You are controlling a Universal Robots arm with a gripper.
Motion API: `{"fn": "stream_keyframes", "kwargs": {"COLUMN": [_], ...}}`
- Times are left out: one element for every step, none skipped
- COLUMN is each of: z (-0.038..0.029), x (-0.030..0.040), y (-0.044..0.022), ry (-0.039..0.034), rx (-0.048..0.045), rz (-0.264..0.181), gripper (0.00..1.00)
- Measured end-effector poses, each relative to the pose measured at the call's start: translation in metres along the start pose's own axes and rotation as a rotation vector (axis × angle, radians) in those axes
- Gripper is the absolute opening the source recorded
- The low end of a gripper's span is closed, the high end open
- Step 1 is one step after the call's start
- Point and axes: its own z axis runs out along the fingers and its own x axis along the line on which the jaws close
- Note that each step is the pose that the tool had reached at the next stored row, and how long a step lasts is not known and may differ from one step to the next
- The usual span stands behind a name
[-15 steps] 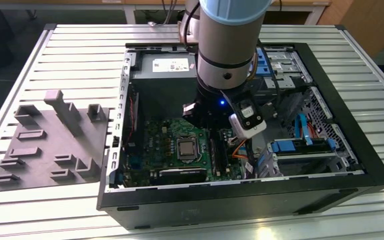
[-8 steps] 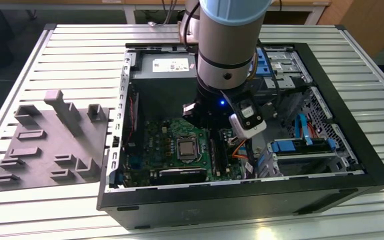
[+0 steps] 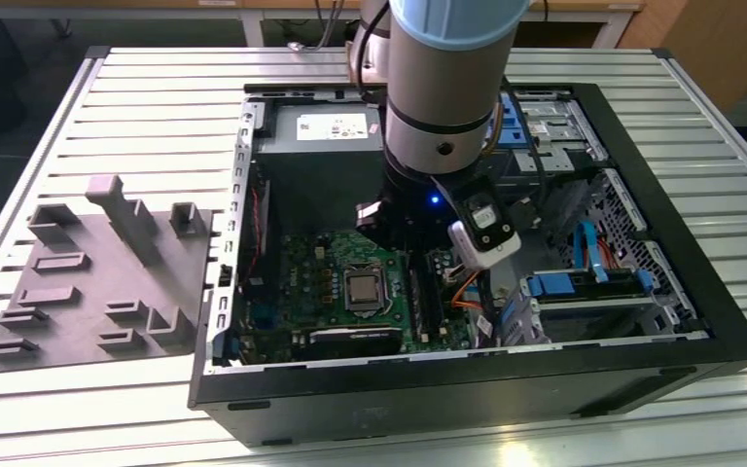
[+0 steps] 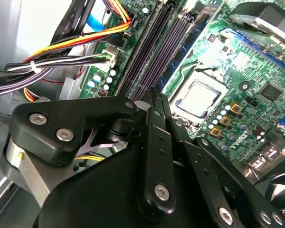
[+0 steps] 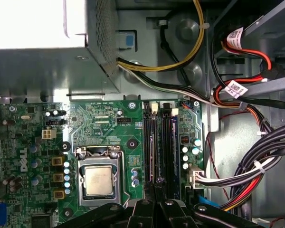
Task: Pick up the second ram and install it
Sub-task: 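Insert the second ram into the second slot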
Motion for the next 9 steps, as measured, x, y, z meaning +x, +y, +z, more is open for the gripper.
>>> {"fn": "stream_keyframes", "kwargs": {"z": [0.0, 0.0, 0.0, 0.0, 0.0, 0.0001, 0.0, 0.0001, 0.0001], "x": [0.0, 0.0, 0.0, -0.0001, -0.0005, -0.0009, -0.0014, -0.0018, -0.0021], "y": [0.0, 0.0, 0.0, 0.0, 0.0001, 0.0001, 0.0002, 0.0002, 0.0002], "ry": [0.0, 0.0001, 0.0, 0.0, 0.0, 0.0, 0.0001, 0.0, 0.0], "rx": [0.0, 0.0001, 0.0, 0.0, -0.0001, -0.0001, 0.0, 0.0, 0.0], "rz": [0.0, -0.001, -0.001, -0.001, -0.001, -0.001, -0.001, -0.001, -0.001], "gripper": [0.11, 0.11, 0.11, 0.11, 0.11, 0.11, 0.11, 0.11, 0.11]}}
